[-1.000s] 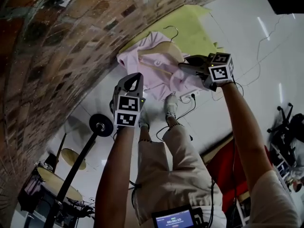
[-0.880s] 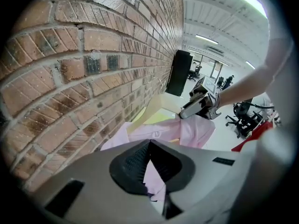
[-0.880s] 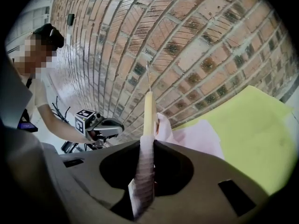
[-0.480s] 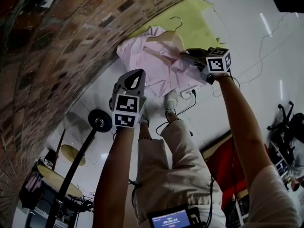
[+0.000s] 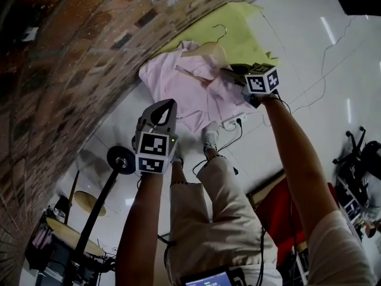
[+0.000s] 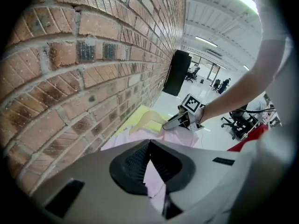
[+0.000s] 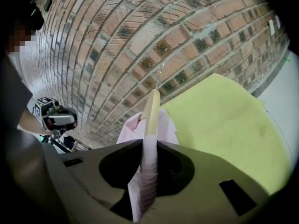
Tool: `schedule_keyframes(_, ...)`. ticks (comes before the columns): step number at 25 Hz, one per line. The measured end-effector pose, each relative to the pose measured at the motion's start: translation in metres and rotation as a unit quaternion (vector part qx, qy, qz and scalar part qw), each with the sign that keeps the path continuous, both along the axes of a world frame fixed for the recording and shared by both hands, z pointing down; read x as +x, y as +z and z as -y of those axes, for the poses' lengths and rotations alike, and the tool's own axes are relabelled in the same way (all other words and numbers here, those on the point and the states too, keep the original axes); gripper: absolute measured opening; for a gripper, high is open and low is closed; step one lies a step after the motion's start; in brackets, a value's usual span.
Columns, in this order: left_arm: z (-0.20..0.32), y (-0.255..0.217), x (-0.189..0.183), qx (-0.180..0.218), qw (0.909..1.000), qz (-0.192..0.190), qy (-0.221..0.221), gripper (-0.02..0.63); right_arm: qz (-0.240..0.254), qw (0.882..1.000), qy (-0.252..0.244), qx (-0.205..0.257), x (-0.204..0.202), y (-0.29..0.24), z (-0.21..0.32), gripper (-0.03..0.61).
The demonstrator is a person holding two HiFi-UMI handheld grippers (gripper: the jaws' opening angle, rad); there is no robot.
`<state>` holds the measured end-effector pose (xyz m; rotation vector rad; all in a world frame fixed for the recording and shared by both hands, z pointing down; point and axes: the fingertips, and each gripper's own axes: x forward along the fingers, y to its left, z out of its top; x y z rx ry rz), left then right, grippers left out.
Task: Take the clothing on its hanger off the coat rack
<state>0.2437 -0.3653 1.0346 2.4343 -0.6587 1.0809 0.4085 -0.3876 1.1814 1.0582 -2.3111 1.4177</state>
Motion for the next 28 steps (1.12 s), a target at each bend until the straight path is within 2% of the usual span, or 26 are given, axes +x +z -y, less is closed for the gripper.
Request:
schedule_keyframes(6, -0.004, 0.003, 0.007, 0.002, 0.9999, 0.002, 0.013, 0.012, -0.088, 0.996, 0.015, -0.013, 0.015, 0.037, -0.001, 0.067)
schedule_keyframes(7, -0.005, 0.002, 0.008, 0.002, 0.9999, 0.002, 0.015, 0.012, -0.122, 0.992, 0.021, -0.017, 0.021, 0.044, -0.002, 0.077)
schedule_keyframes(9, -0.009, 0.000, 0.009, 0.002, 0.9998, 0.001, 0.017, 0.012, -0.209, 0.977, 0.045, -0.021, 0.041, 0.056, -0.002, 0.122)
schedule_keyframes(10, -0.012, -0.002, 0.010, 0.003, 0.9998, 0.001, 0.019, 0.012, -0.243, 0.967, 0.068, -0.020, 0.052, 0.056, -0.002, 0.165)
schedule_keyframes(11, -0.015, -0.005, 0.010, 0.004, 0.9998, 0.001, 0.022, 0.012, -0.262, 0.960, 0.095, -0.019, 0.063, 0.052, -0.001, 0.166)
schedule_keyframes(14, -0.026, -0.020, 0.008, 0.009, 0.9996, -0.001, 0.028, 0.012, -0.269, 0.950, 0.159, -0.011, 0.083, 0.019, -0.005, 0.176)
schedule_keyframes(19, -0.050, -0.076, 0.004, 0.018, 0.9995, -0.015, 0.020, 0.012, -0.262, 0.951, 0.162, 0.021, 0.077, -0.068, -0.040, 0.176)
schedule_keyframes(24, -0.075, -0.178, -0.008, 0.052, 0.9973, -0.051, -0.009, 0.012, -0.244, 0.954, 0.169, 0.052, 0.057, -0.190, -0.083, 0.176)
schedule_keyframes(28, -0.100, -0.273, -0.038, 0.089, 0.9921, -0.075, -0.047, 0.012, -0.228, 0.956, 0.167, 0.084, 0.022, -0.297, -0.121, 0.176)
